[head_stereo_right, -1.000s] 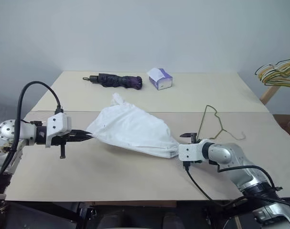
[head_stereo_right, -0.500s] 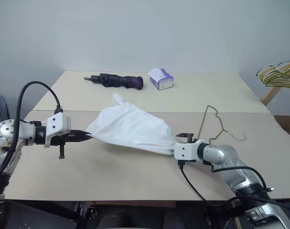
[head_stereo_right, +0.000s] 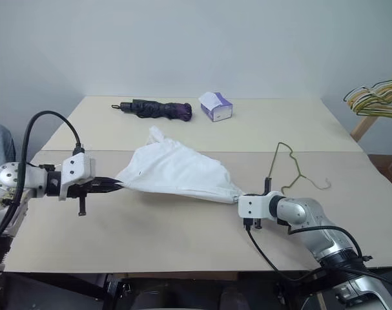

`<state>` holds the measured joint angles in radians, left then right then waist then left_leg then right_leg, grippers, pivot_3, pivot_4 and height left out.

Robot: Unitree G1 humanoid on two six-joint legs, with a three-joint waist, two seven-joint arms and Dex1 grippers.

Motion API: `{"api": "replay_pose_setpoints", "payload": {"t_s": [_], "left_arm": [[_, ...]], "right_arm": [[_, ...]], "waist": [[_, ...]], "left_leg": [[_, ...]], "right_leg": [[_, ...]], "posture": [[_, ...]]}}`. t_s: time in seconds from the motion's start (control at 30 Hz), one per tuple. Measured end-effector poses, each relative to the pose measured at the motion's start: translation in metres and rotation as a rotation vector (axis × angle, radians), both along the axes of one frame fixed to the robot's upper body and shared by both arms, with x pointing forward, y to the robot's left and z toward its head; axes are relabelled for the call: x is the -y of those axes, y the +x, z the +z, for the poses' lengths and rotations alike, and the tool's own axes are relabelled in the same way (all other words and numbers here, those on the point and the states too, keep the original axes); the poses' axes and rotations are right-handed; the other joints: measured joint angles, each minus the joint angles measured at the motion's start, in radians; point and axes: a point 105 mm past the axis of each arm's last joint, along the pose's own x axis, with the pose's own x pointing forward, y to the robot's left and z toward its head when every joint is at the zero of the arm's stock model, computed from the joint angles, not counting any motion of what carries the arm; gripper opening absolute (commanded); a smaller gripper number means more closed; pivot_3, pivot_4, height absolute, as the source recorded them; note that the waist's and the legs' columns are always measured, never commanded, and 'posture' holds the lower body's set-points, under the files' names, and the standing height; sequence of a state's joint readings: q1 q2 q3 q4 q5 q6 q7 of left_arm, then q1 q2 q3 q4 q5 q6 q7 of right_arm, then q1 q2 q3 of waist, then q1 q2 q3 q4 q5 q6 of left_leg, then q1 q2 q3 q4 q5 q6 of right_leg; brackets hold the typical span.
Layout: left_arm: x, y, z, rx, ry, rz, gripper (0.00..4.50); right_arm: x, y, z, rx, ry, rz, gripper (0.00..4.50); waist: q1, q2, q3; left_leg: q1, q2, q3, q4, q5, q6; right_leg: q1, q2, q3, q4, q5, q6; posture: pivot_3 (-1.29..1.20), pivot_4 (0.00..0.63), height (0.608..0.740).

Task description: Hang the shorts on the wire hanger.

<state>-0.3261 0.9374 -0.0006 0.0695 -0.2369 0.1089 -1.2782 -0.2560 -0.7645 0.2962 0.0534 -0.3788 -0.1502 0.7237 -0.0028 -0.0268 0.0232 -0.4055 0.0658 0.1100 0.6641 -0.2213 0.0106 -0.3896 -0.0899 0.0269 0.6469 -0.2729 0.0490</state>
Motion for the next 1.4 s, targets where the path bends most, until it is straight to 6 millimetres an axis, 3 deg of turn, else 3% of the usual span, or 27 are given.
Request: {"api": "replay_pose_setpoints", "payload": {"t_s": [0.2,0.3,0.37,0.47,0.53,0.6,0.63,0.7,0.77,0.83,0.9,1.0,1.1,1.23,1.33,1.4], "left_arm": [[-0.022,-0.041,-0.005,-0.113,0.048,0.006,0.0],[-0.023,-0.053,-0.005,-0.146,0.085,-0.008,0.0],[-0.019,-0.043,-0.003,-0.108,0.085,-0.007,0.0],[0.003,0.012,0.014,0.087,0.024,0.073,0.0],[0.014,0.066,0.038,0.265,-0.023,0.206,0.0],[0.016,0.103,0.075,0.456,-0.049,0.329,0.0],[0.015,0.121,0.098,0.562,-0.091,0.423,0.0],[0.016,0.139,0.15,0.77,-0.219,0.561,0.0],[0.01,0.132,0.205,0.966,-0.408,0.637,0.0],[0.006,0.108,0.245,1.115,-0.59,0.599,0.0],[0.004,0.088,0.26,1.206,-0.634,0.542,0.0],[-0.002,0.073,0.237,1.191,-0.54,0.46,0.0],[-0.007,0.07,0.19,1.037,-0.453,0.416,0.0],[-0.022,0.046,0.108,0.723,-0.212,0.314,0.0],[-0.029,0.009,0.041,0.407,-0.005,0.182,0.0],[-0.027,-0.018,0.002,0.22,0.092,0.097,0.0]], "right_arm": [[-0.007,-0.05,0.035,-0.192,0.022,0.149,0.03],[-0.016,-0.058,0.052,-0.234,0.058,0.19,0.03],[-0.023,-0.046,0.064,-0.225,0.125,0.172,0.03],[-0.033,0.003,0.101,-0.117,0.254,0.067,0.03],[-0.03,0.052,0.136,0.029,0.309,-0.065,0.03],[-0.031,0.091,0.179,0.219,0.391,-0.193,0.03],[-0.027,0.109,0.203,0.33,0.44,-0.277,0.03],[-0.018,0.127,0.248,0.561,0.511,-0.395,0.03],[-0.011,0.125,0.29,0.826,0.552,-0.429,0.03],[-0.015,0.11,0.315,1.006,0.592,-0.382,0.03],[-0.014,0.098,0.324,1.091,0.599,-0.343,0.03],[-0.011,0.086,0.296,1.087,0.532,-0.277,0.03],[-0.009,0.083,0.235,0.907,0.396,-0.219,0.03],[-0.017,0.05,0.134,0.527,0.172,-0.04,0.03],[-0.017,0.022,0.075,0.289,0.034,0.064,0.03],[-0.018,0.009,0.05,0.181,-0.008,0.112,0.03]], "waist": [[-0.01,0.001,0.001],[-0.011,0.001,0.001],[-0.01,0.0,0.001],[0.007,0.0,0.0],[0.016,-0.002,-0.002],[0.013,-0.003,-0.003],[0.012,-0.003,-0.003],[0.011,-0.004,-0.003],[0.006,-0.004,-0.003],[-0.007,-0.003,-0.003],[-0.017,-0.003,-0.003],[-0.029,-0.003,-0.004],[-0.038,-0.002,-0.003],[-0.049,-0.002,-0.003],[-0.058,-0.001,-0.002],[-0.056,-0.001,-0.002]], "left_leg": [[0.0,0.002,0.0,0.0,-0.001,0.0],[0.008,0.002,0.0,0.0,-0.002,-0.001],[0.012,0.002,0.0,0.0,-0.006,-0.009],[0.013,0.0,0.0,0.0,-0.005,-0.009],[0.009,-0.001,0.0,0.0,0.001,0.0],[-0.006,-0.001,0.0,0.0,0.003,-0.002],[-0.015,-0.001,0.0,0.001,0.007,-0.009],[-0.029,-0.001,-0.001,0.0,0.011,-0.015],[-0.031,-0.002,-0.001,-0.004,0.01,-0.016],[-0.031,0.0,-0.001,-0.006,0.007,-0.019],[-0.03,0.0,-0.001,-0.008,0.006,-0.019],[-0.024,-0.001,0.0,-0.012,0.006,-0.018],[-0.025,0.0,0.0,-0.004,0.007,-0.016],[-0.006,0.001,0.002,-0.003,-0.002,-0.003],[0.004,0.002,0.002,-0.003,-0.003,-0.004],[0.004,0.003,0.002,-0.003,-0.003,-0.004]], "right_leg": [[-0.001,0.0,-0.001,0.0,-0.001,-0.001],[0.001,-0.001,-0.002,0.0,-0.003,-0.002],[0.004,-0.002,-0.003,0.0,-0.009,-0.002],[0.007,-0.001,-0.003,0.0,-0.006,-0.001],[0.004,-0.001,-0.003,0.0,0.002,-0.001],[-0.007,-0.001,-0.002,0.002,0.004,-0.001],[-0.017,0.0,-0.002,0.003,0.004,-0.001],[-0.033,-0.001,-0.002,0.013,0.004,-0.001],[-0.038,-0.003,-0.006,0.014,0.004,-0.001],[-0.039,-0.003,-0.013,0.014,0.004,-0.001],[-0.037,-0.004,-0.015,0.011,0.004,-0.001],[-0.03,-0.004,-0.016,0.005,0.003,0.0],[-0.027,-0.004,-0.016,0.0,0.003,-0.001],[-0.009,-0.004,-0.014,0.0,0.003,-0.003],[0.0,-0.004,-0.015,0.0,0.001,-0.005],[-0.001,-0.004,-0.015,0.001,0.001,-0.005]], "posture": [[0.04,0.0,0.74],[0.04,0.0,0.74],[0.04,0.0,0.74],[0.03,0.0,0.74],[0.02,0.0,0.74],[0.01,0.0,0.74],[0.01,0.0,0.74],[0.01,0.0,0.74],[0.01,0.0,0.74],[0.02,0.0,0.74],[0.03,0.0,0.74],[0.03,0.0,0.74],[0.03,0.0,0.74],[0.04,0.0,0.74],[0.04,0.0,0.74],[0.05,0.0,0.74]]}}
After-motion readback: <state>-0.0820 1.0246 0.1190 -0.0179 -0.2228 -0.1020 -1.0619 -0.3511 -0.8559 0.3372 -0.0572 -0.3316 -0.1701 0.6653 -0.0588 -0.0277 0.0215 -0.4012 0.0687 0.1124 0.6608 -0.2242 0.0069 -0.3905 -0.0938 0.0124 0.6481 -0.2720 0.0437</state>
